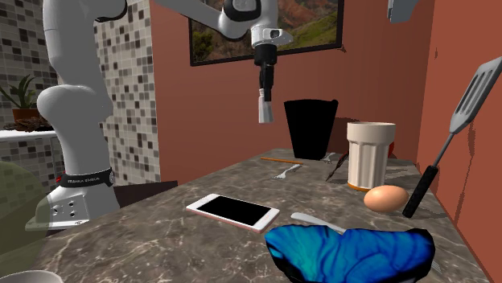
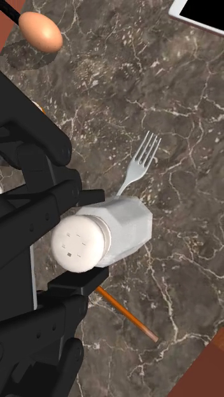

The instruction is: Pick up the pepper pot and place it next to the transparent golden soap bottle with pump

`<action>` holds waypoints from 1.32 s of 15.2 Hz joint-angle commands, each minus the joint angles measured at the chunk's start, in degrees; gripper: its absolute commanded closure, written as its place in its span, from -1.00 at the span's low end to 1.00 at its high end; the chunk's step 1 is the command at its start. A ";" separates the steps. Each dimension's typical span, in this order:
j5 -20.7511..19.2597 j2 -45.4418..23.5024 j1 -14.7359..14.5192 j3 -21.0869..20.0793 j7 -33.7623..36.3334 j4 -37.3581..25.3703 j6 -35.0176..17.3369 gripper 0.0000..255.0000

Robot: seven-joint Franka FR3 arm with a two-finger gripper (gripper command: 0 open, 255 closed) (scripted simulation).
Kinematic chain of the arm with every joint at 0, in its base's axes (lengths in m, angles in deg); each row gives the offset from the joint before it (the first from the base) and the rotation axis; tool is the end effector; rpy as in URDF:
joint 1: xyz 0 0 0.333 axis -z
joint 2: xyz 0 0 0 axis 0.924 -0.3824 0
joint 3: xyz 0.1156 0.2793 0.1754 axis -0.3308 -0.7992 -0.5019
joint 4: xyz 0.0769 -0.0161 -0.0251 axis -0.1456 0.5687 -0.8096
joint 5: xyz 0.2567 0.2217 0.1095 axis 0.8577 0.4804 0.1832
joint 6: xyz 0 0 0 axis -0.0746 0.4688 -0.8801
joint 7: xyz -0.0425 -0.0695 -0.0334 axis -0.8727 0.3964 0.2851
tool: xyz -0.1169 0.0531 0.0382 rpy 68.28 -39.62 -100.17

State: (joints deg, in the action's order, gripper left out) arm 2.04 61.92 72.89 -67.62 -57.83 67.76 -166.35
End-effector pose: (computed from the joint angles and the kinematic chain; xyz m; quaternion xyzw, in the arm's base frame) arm 0.5098 -0.0751 0.5344 0.9927 -0.1098 0.0040 0.0501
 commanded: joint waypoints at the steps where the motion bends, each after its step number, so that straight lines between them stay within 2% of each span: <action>1: 0.05 0.09 -0.02 -0.02 -0.13 -1.51 1.62 1.00; 20: 0.31 -1.50 -0.13 -0.15 -1.46 -18.11 16.57 1.00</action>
State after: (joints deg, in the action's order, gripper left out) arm 2.33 60.70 72.78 -67.74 -59.24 50.93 -150.80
